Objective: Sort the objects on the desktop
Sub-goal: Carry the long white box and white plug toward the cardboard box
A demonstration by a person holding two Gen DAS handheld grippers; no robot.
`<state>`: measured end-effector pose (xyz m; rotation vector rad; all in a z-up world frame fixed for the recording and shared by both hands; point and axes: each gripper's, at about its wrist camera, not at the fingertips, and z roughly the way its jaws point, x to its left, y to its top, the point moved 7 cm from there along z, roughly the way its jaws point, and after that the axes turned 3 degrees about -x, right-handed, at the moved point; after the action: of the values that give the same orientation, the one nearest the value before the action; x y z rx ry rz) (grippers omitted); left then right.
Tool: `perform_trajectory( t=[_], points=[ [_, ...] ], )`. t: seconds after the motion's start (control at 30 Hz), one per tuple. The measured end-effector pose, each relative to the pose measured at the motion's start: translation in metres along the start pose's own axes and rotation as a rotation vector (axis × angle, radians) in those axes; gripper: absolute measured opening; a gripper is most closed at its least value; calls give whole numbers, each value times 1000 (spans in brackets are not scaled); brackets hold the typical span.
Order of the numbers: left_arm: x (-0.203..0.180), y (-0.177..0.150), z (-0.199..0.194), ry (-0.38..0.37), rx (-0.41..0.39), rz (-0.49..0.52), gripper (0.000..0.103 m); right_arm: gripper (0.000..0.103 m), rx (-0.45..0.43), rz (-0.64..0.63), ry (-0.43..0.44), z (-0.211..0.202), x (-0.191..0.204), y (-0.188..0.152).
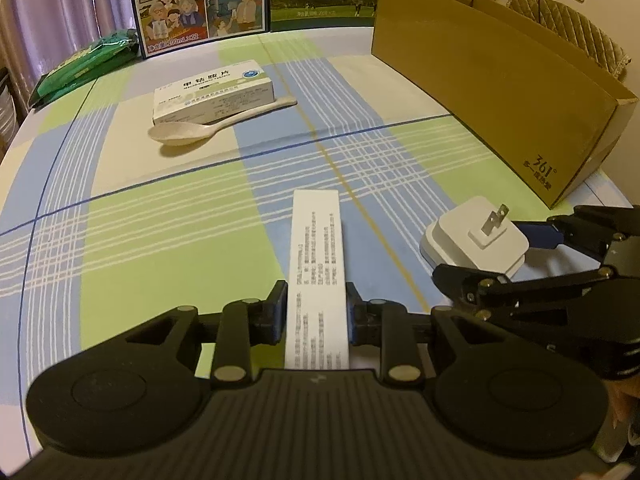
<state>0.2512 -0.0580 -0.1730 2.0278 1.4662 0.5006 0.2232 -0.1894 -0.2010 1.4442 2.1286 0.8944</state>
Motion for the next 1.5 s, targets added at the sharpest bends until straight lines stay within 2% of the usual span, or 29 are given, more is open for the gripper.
perform_trajectory(
  t=[0.3,0.47,0.93,1.1,1.3,1.5],
  points=[
    [2,3,2,5,-2,-15,22,62,2,-7,-1,0,1,1],
    [1,7,-9,-1,-28,-29,21,62,-58,-1,-13,-9,-1,10],
    [-1,15,-29,8,-77,-39,21,61,-96,12,-8,-26,-2,24],
    [-16,25,-48,38,-116,-24,21,61,-119,12,-6,-44,0,29],
    [-35,34,-77,32,-153,-79,21,61,-169,37,-16,-78,-13,47],
    [-54,49,-112,49,-199,-86,21,61,-233,56,-34,-117,-30,63]
  ],
)
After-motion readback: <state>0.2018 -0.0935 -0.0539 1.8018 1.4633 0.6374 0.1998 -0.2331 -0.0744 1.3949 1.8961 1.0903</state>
